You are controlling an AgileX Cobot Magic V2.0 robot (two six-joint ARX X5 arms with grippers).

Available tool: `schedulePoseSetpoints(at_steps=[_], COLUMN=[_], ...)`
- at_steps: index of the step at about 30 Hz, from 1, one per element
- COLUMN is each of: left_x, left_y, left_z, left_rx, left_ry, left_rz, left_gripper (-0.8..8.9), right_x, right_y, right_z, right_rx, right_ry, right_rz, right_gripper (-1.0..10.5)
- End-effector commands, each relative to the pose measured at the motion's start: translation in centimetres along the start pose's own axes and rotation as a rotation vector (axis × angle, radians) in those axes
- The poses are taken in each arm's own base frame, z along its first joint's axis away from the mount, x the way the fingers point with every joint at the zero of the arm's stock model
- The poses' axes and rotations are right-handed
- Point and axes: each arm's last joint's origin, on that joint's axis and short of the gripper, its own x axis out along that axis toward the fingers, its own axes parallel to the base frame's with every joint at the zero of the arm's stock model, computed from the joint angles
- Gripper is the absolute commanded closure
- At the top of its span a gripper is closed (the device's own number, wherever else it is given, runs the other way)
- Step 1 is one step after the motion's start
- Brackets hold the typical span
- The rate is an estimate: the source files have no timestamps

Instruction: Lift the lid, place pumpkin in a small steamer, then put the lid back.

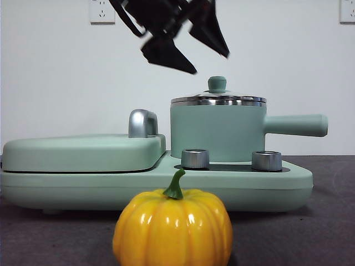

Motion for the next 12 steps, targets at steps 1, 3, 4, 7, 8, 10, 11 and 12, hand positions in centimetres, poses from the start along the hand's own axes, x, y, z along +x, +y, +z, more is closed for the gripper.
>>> schedulePoseSetpoints(at_steps=[1, 3, 4, 7, 8, 10, 11, 12], left_x=[1.3, 2.0, 2.2, 3.0, 3.2, 3.7, 3.9, 4.1], left_y=[-0.2, -0.2, -0.2, -0.3, -0.3, -0.4, -0.3, -0.3], left_z=[0.3, 0.0, -0.1, -0.6, -0.8, -1.0, -1.2, -1.3], left_rx=[0.035, 0.036, 0.037, 0.046, 0.049, 0.057, 0.059, 0.059], left_ry=[-0.027, -0.024, -0.020, -0.001, 0.005, 0.015, 0.020, 0.023], left_rz=[-0.006, -0.008, -0.011, -0.017, -0.018, -0.024, -0.024, -0.023], left_gripper=[3.46, 3.48, 3.49, 3.50, 3.50, 3.51, 3.54, 3.60], right_x=[-0.2, -0.2, -0.2, -0.2, -0.2, -0.2, -0.2, -0.2], right_y=[0.2, 0.2, 0.2, 0.2, 0.2, 0.2, 0.2, 0.2], right_z=[0.3, 0.3, 0.3, 0.3, 0.3, 0.3, 0.3, 0.3], right_rx=[0.000, 0.000, 0.000, 0.000, 0.000, 0.000, 0.001, 0.000], right_ry=[-0.010, -0.009, -0.009, -0.009, -0.010, -0.009, -0.009, -0.009], right_rz=[0.004, 0.003, 0.003, 0.003, 0.004, 0.003, 0.003, 0.003], right_gripper=[4.4, 4.4, 4.4, 4.4, 4.4, 4.4, 4.4, 4.4])
